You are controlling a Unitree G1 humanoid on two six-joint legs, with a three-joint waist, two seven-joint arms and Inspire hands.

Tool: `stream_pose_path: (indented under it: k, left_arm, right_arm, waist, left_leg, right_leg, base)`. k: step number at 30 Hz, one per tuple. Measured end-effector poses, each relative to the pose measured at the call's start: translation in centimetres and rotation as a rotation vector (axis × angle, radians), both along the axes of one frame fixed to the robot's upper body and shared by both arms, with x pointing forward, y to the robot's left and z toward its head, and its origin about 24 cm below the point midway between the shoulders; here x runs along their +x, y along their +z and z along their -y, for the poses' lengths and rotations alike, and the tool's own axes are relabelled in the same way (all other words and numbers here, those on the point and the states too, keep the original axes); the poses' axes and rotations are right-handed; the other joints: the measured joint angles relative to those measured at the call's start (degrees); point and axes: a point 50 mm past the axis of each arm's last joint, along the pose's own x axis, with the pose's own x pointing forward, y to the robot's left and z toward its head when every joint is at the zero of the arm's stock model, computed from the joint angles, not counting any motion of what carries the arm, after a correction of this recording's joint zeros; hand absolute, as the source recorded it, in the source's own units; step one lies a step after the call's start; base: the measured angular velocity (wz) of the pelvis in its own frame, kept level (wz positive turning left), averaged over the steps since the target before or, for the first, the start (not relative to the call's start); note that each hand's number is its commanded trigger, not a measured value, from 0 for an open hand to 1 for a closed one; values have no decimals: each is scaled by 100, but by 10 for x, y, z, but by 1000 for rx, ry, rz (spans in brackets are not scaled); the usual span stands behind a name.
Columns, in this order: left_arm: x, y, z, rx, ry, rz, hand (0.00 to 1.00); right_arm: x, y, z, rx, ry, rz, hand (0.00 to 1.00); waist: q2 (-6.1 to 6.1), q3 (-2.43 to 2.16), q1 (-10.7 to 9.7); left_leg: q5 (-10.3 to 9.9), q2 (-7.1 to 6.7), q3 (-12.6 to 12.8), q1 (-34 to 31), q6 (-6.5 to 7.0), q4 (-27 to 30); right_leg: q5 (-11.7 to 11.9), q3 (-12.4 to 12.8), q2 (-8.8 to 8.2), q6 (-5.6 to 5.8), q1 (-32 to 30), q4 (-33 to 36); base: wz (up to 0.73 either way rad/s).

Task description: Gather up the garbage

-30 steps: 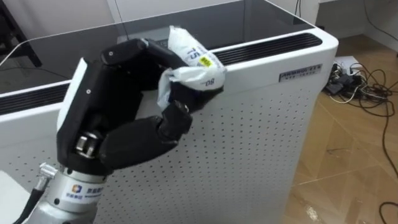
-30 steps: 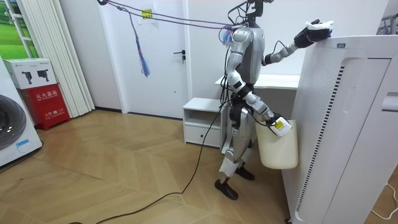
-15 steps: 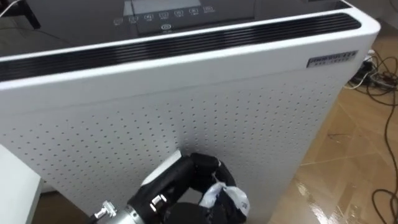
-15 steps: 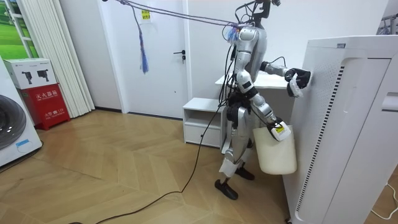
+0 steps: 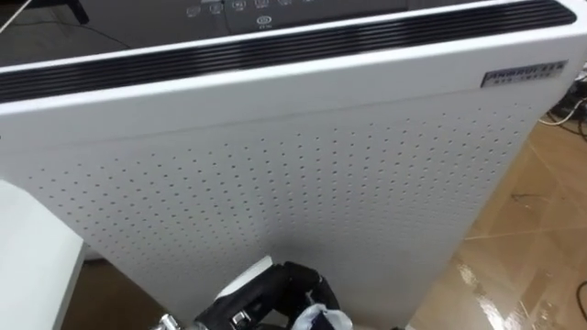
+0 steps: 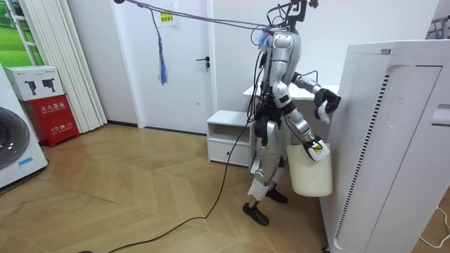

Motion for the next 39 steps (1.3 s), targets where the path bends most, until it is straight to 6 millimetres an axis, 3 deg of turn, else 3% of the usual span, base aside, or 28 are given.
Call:
stream_pose_path:
  k: [1,3,4,11,39]
  left_arm:
    - [-1,-3,0,16,0,-8,89]
    - [-3,-16,1,69,4,-48,21]
    - [-3,-19,2,77,4,-57,0]
    - [-6,-30,3,110,9,-106,0]
    - [-16,-51,-6,154,14,-209,0]
  right_arm:
    - [0,0,-1,-1,5,-1,100]
    - [3,0,-2,-15,13,2,100]
    - [4,0,-3,-16,13,3,100]
    - [4,-2,-10,0,3,0,100]
    - [-1,-3,3,-37,-4,-9,100]
  waist:
    - [-2,2,5]
    - [-21,12,9]
    - [-32,19,9]
    - [-164,12,-11]
    - [-113,-19,-8]
  left_leg:
    - [1,0,0,-2,-1,-2]
    - [7,3,-4,-50,-9,0]
    - [9,4,-4,-65,-11,-1]
    - [11,11,17,-283,-13,61]
    - [12,5,44,-363,-15,92]
  right_leg:
    - [-1,0,0,-2,-5,-1]
    - [-4,-6,4,-7,-54,-3]
    - [-5,-7,5,-9,-69,-2]
    - [-11,8,11,-18,-264,24]
    - [-32,3,14,-33,-364,141]
  base:
    - [0]
    - [0]
    - [0]
    - [0]
    - [0]
